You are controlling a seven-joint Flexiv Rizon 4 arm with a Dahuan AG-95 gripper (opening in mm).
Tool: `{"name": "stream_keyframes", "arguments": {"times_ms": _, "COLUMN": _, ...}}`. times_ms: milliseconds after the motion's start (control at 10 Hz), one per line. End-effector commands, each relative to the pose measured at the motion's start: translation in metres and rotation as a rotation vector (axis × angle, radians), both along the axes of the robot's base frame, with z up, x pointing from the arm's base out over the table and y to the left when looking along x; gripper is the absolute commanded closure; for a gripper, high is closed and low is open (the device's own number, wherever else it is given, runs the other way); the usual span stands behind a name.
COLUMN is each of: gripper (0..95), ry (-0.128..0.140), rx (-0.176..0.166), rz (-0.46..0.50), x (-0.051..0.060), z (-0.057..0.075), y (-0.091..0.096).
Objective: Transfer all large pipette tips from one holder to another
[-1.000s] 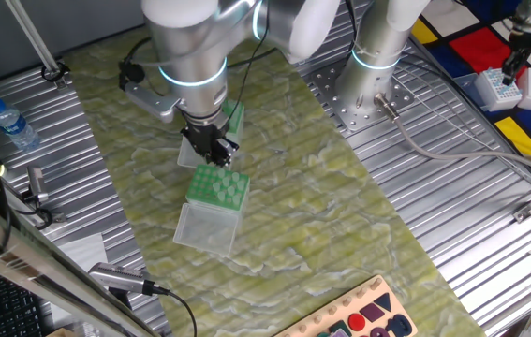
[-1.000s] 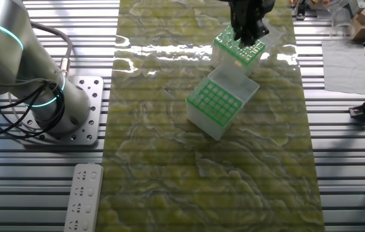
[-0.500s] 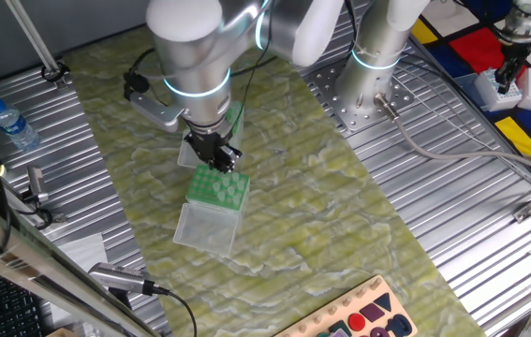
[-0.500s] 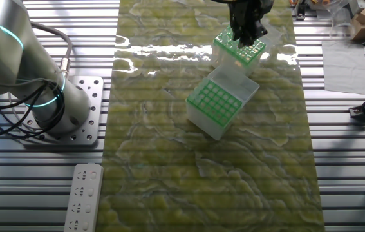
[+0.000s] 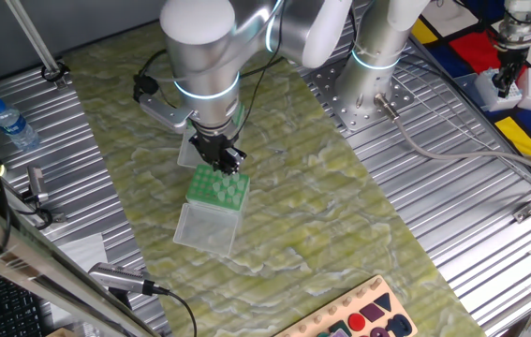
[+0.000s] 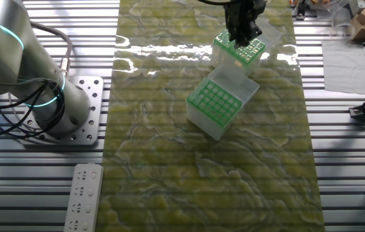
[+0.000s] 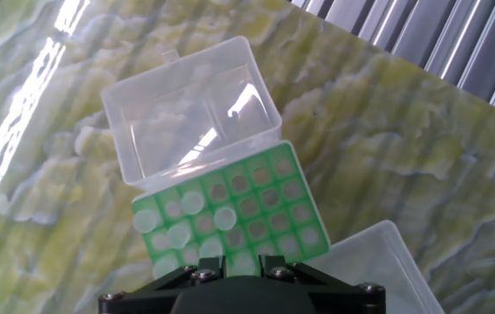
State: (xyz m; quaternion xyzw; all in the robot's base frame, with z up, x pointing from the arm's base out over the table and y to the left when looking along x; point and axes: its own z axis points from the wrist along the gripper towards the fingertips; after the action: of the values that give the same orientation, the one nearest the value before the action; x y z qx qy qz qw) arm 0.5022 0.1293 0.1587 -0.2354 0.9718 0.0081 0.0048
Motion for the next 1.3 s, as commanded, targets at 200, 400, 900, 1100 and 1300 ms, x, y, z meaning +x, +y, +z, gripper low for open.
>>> {"name": "stream_keyframes", "arguments": {"times_ms": 200, "gripper": 76.0, "ry": -0.002, "rx": -0.001, "rz": 0.006, "x": 0.0, "z": -0.001, "y": 0.0}}
{"name": "stream_keyframes", "arguments": {"times_ms": 400, "gripper": 76.0, "ry": -0.004, "rx": -0.001, "rz": 0.006, "x": 0.0, "z": -0.002, "y": -0.001}}
{"name": "stream_keyframes", "arguments": {"times_ms": 900, "gripper": 76.0, "ry": 0.007, "rx": 0.001, "rz": 0.0, "x": -0.001, "z": 0.005, "y": -0.001}}
{"name": "stream_keyframes", "arguments": {"times_ms": 1100, "gripper": 76.0, "ry": 0.011, "rx": 0.003, "rz": 0.009, "x": -0.003, "z": 0.014, "y": 0.001}}
{"name": "stream_keyframes", "arguments": {"times_ms": 1300, "gripper": 76.0, "ry": 0.013, "rx": -0.004, "rz": 0.023, "x": -0.004, "z": 0.016, "y": 0.001}}
